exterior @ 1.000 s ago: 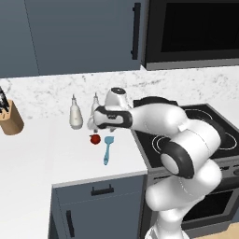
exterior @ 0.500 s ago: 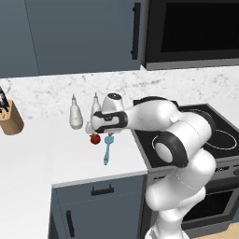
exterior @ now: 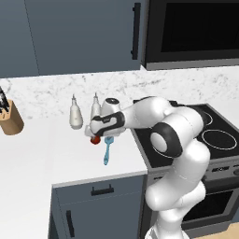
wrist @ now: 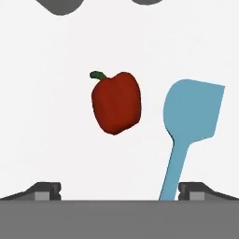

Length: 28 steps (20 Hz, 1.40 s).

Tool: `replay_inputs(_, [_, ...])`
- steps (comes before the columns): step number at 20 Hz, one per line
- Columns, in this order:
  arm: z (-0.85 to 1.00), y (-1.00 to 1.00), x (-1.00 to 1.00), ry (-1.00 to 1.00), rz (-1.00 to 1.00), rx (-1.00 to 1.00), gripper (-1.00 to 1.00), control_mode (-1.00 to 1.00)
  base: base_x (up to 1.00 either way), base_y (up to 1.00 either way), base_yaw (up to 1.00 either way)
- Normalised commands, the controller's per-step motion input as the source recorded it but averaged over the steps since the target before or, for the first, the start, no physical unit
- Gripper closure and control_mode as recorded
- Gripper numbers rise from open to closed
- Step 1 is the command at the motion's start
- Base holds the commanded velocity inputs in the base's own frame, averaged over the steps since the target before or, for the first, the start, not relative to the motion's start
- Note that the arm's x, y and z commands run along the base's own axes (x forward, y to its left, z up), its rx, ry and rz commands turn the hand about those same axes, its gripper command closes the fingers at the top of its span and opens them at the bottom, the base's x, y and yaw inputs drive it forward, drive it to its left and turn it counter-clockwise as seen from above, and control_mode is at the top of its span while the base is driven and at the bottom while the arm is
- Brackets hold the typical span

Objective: Put the mushroom and bell pepper in the pot. Retrieve the spatula and lightly stir the vegetables in the pot.

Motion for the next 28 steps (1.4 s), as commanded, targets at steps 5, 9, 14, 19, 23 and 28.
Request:
replay_inputs(5, [-0.24, 0.12, 0.19, 0.04, -0.03, 0.00, -1.00, -1.00, 0.00, 0.00, 0.00])
replay_inputs(9, [-0.16, 0.08, 0.18, 0.05, -0.02, 0.00, -1.00, -1.00, 0.00, 0.00, 0.00])
replay_inputs(14, [-0.15, 0.04, 0.18, 0.04, -0.01, 0.00, -1.00, -1.00, 0.00, 0.00, 0.00])
replay_inputs(19, [-0.14, 0.07, 0.20, 0.05, -0.02, 0.00, -1.00, -1.00, 0.00, 0.00, 0.00])
replay_inputs(23, [-0.15, 0.08, 0.19, 0.04, -0.01, 0.00, -1.00, -1.00, 0.00, 0.00, 0.00])
replay_inputs(28, [-0.15, 0.06, 0.19, 0.03, -0.01, 0.00, -1.00, -1.00, 0.00, 0.00, 0.00])
